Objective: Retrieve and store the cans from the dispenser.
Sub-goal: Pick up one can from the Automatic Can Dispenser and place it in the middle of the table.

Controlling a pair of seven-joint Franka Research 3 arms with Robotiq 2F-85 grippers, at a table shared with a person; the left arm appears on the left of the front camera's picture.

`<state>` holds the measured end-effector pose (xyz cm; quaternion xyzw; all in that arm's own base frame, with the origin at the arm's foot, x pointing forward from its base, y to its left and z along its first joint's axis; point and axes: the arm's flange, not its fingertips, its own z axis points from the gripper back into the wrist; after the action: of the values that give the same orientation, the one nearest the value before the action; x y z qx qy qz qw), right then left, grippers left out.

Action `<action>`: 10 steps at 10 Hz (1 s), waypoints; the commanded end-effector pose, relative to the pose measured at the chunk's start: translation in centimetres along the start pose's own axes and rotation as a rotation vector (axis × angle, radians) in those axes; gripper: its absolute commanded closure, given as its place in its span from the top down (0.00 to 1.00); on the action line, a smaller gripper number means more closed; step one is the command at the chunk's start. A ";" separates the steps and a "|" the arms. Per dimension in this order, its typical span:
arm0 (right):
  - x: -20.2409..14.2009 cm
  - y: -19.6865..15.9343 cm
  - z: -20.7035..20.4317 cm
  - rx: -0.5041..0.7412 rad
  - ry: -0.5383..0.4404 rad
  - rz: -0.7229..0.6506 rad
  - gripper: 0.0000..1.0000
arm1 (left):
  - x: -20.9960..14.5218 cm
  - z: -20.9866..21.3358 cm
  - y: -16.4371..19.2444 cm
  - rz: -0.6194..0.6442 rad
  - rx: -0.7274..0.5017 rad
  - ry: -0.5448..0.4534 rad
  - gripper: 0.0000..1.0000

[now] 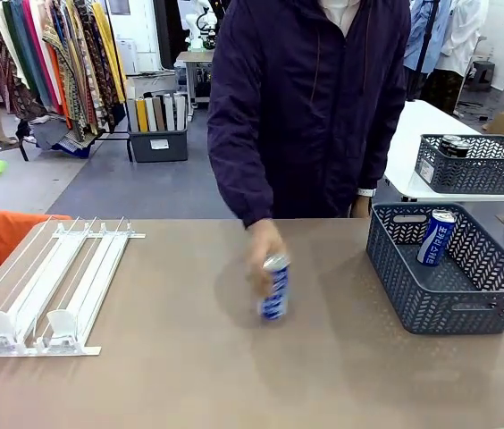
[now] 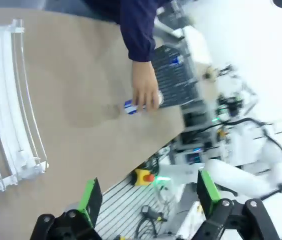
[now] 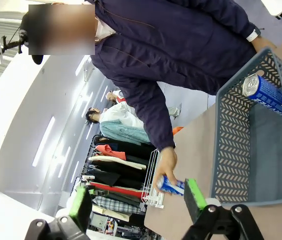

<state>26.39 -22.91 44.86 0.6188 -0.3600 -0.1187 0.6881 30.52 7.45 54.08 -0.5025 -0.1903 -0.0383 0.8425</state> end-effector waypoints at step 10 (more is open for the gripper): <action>0.4 0.6 -0.3 0.019 -0.021 -0.016 1.00 | -1.8 2.1 2.7 0.007 -0.093 -0.054 1.00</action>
<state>26.38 -22.91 44.87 0.6187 -0.3601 -0.1186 0.6881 28.99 10.25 52.00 -0.5337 -0.2074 -0.0314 0.8192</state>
